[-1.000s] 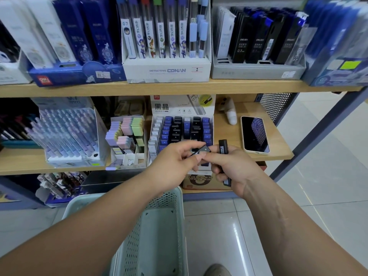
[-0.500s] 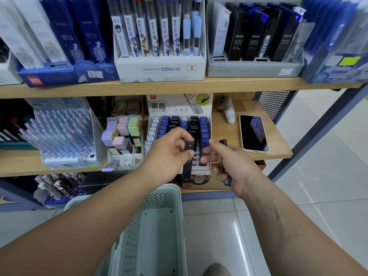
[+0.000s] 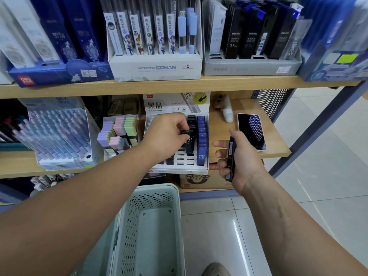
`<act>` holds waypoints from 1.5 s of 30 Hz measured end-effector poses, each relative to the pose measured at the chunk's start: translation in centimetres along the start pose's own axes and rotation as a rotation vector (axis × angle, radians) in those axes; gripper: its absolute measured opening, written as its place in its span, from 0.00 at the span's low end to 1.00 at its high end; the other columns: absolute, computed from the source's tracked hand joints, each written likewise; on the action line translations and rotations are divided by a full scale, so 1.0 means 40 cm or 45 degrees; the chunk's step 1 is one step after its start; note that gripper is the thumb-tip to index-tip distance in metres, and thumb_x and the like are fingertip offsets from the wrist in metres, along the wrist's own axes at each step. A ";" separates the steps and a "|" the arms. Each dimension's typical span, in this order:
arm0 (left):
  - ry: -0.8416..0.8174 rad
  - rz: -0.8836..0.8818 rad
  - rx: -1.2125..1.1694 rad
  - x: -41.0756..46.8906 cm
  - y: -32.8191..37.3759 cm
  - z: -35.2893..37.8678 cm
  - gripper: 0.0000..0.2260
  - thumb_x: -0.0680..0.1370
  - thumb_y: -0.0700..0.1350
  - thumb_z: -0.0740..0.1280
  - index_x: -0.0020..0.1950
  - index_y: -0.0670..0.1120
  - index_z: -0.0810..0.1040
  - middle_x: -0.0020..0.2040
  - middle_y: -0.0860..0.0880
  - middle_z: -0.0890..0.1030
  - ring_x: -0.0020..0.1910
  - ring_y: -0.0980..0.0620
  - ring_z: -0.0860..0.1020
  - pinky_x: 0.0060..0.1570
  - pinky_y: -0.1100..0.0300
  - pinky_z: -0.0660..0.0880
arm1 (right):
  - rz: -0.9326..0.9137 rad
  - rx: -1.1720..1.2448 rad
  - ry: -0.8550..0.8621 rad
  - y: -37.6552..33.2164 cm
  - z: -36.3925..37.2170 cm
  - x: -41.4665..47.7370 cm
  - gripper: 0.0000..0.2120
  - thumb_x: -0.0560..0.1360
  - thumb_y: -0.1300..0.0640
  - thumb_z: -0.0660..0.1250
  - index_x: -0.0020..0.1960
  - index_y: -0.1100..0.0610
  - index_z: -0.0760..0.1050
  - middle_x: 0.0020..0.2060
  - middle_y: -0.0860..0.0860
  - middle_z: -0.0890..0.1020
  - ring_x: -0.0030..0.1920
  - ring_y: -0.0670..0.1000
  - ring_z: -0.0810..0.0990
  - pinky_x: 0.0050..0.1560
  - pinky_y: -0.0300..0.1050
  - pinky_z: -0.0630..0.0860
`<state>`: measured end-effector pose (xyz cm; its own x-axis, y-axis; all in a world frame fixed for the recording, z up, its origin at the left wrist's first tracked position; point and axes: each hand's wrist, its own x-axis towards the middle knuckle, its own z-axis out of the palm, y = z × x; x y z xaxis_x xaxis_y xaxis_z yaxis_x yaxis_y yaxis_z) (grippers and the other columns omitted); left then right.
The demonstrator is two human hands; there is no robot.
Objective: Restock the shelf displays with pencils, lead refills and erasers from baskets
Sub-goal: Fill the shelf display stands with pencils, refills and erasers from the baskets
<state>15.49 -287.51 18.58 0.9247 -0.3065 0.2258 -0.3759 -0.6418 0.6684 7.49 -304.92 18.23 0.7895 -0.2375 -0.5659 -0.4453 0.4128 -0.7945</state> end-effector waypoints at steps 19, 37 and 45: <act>-0.007 0.337 0.324 0.002 -0.014 0.027 0.09 0.73 0.42 0.76 0.53 0.46 0.86 0.47 0.49 0.81 0.47 0.50 0.78 0.50 0.52 0.78 | -0.192 0.140 0.073 0.004 0.020 0.004 0.22 0.85 0.43 0.56 0.39 0.55 0.73 0.27 0.48 0.75 0.24 0.47 0.75 0.37 0.49 0.77; 0.219 -0.021 -0.490 -0.212 0.016 0.026 0.07 0.76 0.38 0.73 0.50 0.49 0.85 0.42 0.52 0.82 0.40 0.53 0.79 0.43 0.62 0.78 | -0.125 -0.343 -0.020 0.030 0.024 -0.012 0.24 0.77 0.33 0.64 0.47 0.54 0.80 0.33 0.51 0.81 0.32 0.49 0.75 0.32 0.42 0.67; 0.372 -0.086 -0.251 -0.136 -0.022 -0.048 0.07 0.75 0.41 0.75 0.51 0.51 0.85 0.36 0.54 0.81 0.34 0.60 0.77 0.39 0.68 0.75 | -0.193 -0.443 0.128 0.035 0.029 -0.012 0.09 0.81 0.49 0.66 0.51 0.54 0.77 0.41 0.49 0.79 0.43 0.51 0.76 0.41 0.46 0.70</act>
<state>10.92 -283.93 18.14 0.9360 -0.0356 0.3503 -0.3206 -0.4972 0.8062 6.96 -303.20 17.63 0.8197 -0.3652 -0.4414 -0.4571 0.0473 -0.8881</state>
